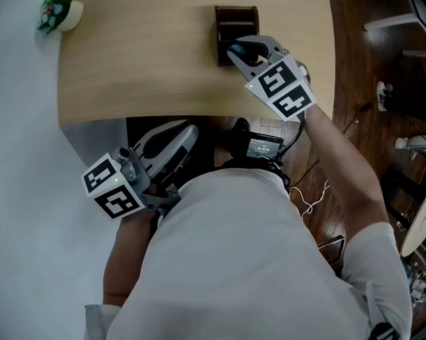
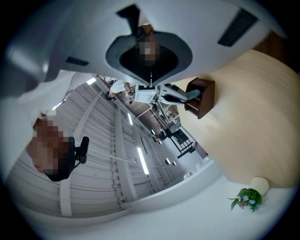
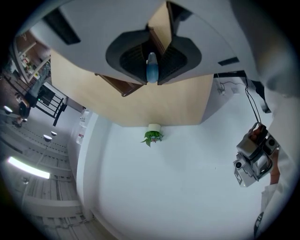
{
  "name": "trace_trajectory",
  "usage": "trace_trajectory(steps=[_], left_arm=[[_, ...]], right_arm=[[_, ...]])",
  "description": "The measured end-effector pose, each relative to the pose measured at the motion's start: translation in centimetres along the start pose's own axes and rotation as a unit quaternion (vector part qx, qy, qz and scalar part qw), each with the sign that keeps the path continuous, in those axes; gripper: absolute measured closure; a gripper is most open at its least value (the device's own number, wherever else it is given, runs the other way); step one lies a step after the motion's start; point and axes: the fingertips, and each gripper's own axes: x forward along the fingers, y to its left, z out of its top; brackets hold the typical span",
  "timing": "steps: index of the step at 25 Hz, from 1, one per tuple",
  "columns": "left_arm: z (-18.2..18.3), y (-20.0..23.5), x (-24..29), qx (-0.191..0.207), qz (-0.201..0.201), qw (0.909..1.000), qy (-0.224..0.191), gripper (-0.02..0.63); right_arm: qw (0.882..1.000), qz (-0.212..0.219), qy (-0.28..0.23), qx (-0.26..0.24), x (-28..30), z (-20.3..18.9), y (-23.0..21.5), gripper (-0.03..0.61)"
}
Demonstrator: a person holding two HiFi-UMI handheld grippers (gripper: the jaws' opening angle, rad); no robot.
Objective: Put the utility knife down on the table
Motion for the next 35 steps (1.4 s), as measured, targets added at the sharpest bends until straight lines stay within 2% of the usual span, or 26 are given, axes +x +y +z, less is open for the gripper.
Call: trace_trajectory(steps=[7,11,20,27,35], left_arm=[[-0.1,0.5,-0.1,-0.003,0.002,1.0,0.005,0.611],[-0.1,0.5,0.0,-0.004,0.003,1.0,0.008,0.611],[-0.3,0.5,0.3,-0.006,0.0,0.9999,0.012,0.611],[-0.3,0.5,0.8,-0.006,-0.003,0.9998,0.016,0.611],[-0.2,0.4,1.0,-0.005,-0.005,0.9998,0.016,0.611]], right_arm=[[0.995,-0.024,0.038,-0.094,2.0,-2.6,0.6,0.508],[0.991,-0.036,0.048,-0.121,2.5,-3.8,1.0,0.508],[0.991,-0.046,0.057,-0.115,2.5,-5.4,1.3,0.506],[0.992,-0.031,0.065,-0.105,3.1,-5.7,1.8,0.506],[0.993,-0.035,0.065,-0.094,3.0,-5.8,1.6,0.506]])
